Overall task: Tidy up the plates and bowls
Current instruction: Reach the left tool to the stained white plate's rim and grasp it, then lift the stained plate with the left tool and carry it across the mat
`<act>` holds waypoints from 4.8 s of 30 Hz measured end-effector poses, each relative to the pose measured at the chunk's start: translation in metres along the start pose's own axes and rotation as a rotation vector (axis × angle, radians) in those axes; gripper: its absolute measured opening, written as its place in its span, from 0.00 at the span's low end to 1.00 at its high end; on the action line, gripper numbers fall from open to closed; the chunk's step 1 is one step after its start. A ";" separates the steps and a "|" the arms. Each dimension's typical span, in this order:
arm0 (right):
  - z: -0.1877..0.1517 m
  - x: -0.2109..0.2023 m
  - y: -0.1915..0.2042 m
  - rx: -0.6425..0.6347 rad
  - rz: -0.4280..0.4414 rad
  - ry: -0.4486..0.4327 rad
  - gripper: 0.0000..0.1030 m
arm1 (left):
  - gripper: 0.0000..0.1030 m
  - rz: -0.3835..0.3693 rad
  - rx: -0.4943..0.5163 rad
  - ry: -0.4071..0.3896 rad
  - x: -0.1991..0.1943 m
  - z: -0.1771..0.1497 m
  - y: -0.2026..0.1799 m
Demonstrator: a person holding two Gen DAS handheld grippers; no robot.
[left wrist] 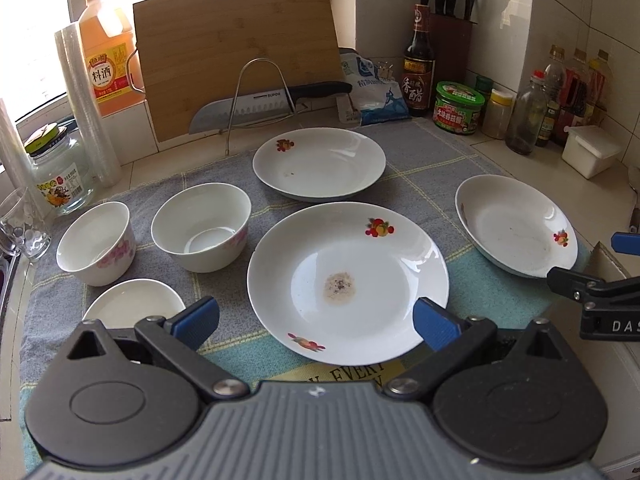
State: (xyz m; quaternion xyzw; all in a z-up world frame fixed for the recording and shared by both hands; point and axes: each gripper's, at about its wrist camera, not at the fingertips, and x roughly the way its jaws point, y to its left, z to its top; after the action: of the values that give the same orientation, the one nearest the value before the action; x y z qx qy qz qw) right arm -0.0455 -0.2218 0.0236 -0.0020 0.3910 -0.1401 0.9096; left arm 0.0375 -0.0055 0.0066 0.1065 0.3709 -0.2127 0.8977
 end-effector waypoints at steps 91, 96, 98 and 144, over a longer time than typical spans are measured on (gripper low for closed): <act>-0.026 0.113 -0.104 -0.242 0.328 0.048 1.00 | 0.87 -0.674 0.481 0.500 0.232 0.137 -0.167; -0.027 0.112 -0.104 -0.240 0.326 0.046 1.00 | 0.86 -0.681 0.505 0.501 0.233 0.138 -0.169; -0.027 0.111 -0.103 -0.245 0.323 0.042 1.00 | 0.85 -0.684 0.509 0.502 0.233 0.139 -0.171; 0.020 0.142 -0.108 -0.342 0.355 -0.009 1.00 | 0.78 -0.634 0.477 0.389 0.246 0.177 -0.154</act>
State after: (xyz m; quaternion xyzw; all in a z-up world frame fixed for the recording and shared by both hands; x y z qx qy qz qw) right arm 0.0347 -0.3645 -0.0513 -0.0877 0.3993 0.0902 0.9081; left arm 0.2327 -0.2785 -0.0493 0.2298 0.4880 -0.5331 0.6518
